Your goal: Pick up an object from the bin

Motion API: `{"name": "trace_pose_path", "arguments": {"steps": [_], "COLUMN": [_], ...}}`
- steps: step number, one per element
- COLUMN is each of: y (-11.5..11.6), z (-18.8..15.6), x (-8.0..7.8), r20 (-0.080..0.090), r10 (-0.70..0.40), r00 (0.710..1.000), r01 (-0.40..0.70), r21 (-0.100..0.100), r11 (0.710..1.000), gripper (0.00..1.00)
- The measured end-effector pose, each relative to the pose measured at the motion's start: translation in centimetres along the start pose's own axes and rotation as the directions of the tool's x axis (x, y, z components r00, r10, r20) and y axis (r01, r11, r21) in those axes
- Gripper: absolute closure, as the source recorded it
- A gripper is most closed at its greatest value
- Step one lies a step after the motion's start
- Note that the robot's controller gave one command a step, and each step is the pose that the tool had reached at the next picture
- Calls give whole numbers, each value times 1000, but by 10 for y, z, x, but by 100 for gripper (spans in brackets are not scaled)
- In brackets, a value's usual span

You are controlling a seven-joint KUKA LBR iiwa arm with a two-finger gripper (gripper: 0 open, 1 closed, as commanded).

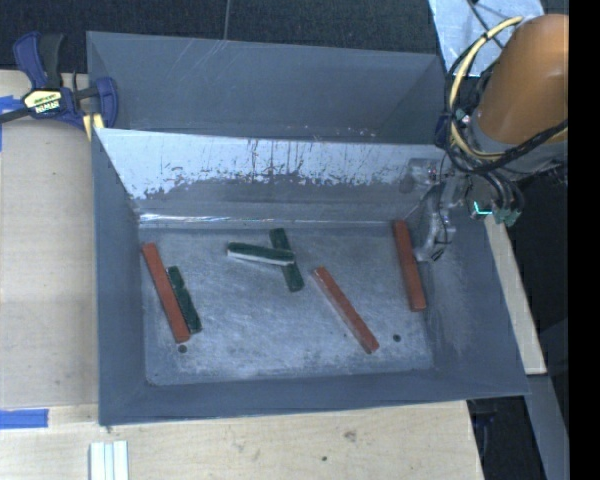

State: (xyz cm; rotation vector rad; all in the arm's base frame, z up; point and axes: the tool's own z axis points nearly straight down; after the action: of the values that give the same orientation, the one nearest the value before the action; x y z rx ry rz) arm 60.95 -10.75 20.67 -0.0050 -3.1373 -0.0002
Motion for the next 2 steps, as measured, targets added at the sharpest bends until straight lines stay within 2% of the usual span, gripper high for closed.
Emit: {"name": "trace_pose_path", "arguments": {"steps": [1, 2], "y": [-46, -29], "z": [107, 133], "x": [-7, 21], "r20": [0, 5], "r10": [-124, -506], "r00": [992, 863], "r01": [124, 506], "r21": [0, 2], "r11": [992, 863], "gripper": [0, 0]}}
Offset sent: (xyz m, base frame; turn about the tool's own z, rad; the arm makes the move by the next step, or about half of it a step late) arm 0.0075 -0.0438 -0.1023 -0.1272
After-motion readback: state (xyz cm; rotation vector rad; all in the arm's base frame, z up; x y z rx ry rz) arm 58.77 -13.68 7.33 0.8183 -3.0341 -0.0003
